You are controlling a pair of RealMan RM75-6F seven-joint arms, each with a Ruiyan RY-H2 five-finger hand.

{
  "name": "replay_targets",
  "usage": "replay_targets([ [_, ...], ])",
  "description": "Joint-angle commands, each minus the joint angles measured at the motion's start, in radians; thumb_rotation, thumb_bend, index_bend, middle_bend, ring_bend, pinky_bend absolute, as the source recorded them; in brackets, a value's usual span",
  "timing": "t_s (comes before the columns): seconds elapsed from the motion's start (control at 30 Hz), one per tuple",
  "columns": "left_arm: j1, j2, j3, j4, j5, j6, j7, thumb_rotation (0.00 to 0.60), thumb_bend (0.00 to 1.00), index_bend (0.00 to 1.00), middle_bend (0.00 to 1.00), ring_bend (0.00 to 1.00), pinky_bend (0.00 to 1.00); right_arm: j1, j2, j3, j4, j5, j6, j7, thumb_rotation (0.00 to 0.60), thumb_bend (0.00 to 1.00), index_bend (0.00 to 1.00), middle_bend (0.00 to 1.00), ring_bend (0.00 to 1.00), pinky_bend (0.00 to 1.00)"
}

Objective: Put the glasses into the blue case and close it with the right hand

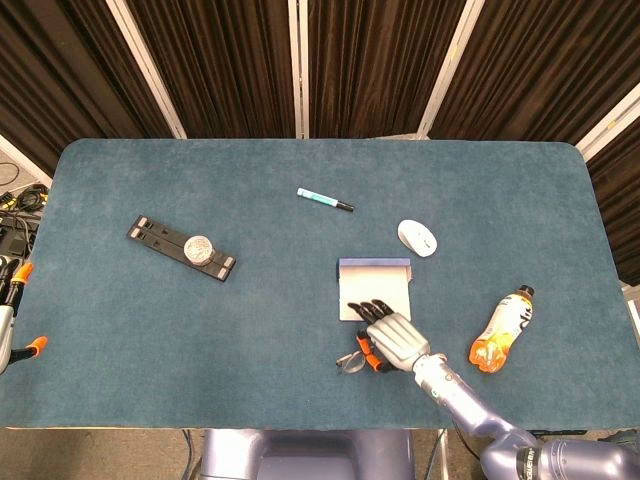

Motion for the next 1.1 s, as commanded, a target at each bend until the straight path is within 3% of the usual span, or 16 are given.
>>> replay_targets([
  [0.03, -0.001, 0.000, -0.001, 0.001, -0.002, -0.002, -0.002, 0.600, 0.00, 0.00, 0.00, 0.00, 0.00, 0.017, -0.001, 0.034, 0.010, 0.024, 0.004, 0.003, 0.600, 0.37, 0.63, 0.00, 0.00, 0.00],
  [0.43, -0.013, -0.010, -0.018, 0.019, -0.048, -0.021, 0.006, 0.600, 0.00, 0.00, 0.00, 0.00, 0.00, 0.113, -0.107, 0.153, 0.208, 0.183, -0.035, -0.041, 0.600, 0.38, 0.64, 0.00, 0.00, 0.00],
  [0.83, -0.030, -0.027, -0.032, 0.037, -0.103, -0.050, 0.031, 0.600, 0.00, 0.00, 0.00, 0.00, 0.00, 0.168, -0.198, 0.176, 0.462, 0.250, -0.102, -0.005, 0.600, 0.37, 0.65, 0.00, 0.00, 0.00],
  [1.1, -0.035, -0.032, -0.033, 0.040, -0.115, -0.054, 0.039, 0.600, 0.00, 0.00, 0.00, 0.00, 0.00, 0.173, -0.212, 0.181, 0.523, 0.249, -0.115, 0.037, 0.600, 0.37, 0.65, 0.00, 0.00, 0.00],
])
